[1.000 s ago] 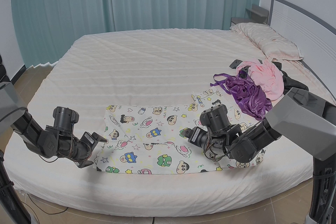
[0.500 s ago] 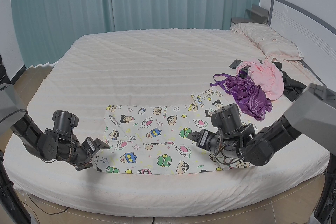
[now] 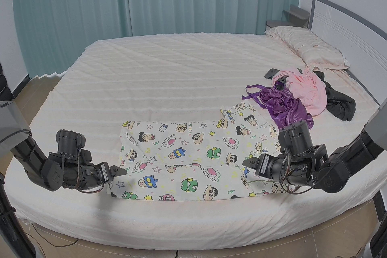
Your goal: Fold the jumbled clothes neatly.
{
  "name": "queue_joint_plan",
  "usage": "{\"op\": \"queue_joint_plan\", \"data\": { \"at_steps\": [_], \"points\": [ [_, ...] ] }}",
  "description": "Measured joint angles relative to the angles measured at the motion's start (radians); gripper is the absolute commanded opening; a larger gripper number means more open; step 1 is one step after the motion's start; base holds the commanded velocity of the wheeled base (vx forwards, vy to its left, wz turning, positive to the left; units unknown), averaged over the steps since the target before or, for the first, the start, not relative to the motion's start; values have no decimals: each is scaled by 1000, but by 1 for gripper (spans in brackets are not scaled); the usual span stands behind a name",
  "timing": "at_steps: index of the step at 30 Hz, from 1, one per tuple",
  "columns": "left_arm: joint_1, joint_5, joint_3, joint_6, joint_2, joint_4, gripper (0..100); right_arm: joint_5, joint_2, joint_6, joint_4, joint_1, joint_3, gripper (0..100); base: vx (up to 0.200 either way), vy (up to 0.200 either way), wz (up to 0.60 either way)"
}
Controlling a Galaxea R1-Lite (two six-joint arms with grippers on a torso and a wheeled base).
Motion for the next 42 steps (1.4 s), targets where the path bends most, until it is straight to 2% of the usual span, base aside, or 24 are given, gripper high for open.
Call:
{"op": "queue_joint_plan", "data": {
  "at_steps": [4, 11, 12, 18, 24, 42],
  "points": [
    [4, -5, 4, 103, 16, -9, 100, 0, -12, -10, 0, -13, 17, 100, 0, 0, 0],
    [5, -70, 0, 140, 53, -36, 100, -1, -15, -25, 0, -29, 27, 100, 0, 0, 0],
    [5, -74, 2, 141, 56, -45, 0, -1, -15, -25, 0, -32, 27, 100, 0, 0, 0],
    [5, -67, 6, 144, 70, -43, 0, 0, -11, -25, 0, -41, 31, 100, 0, 0, 0],
    [13, -22, 12, 144, 76, -29, 0, 0, -1, -28, 0, -55, 32, 100, 0, 0, 0],
    [16, 17, 123, 190, 54, -28, 0, 0, 40, -32, -10, -104, 31, 100, 0, 0, 0]
  ]
}}
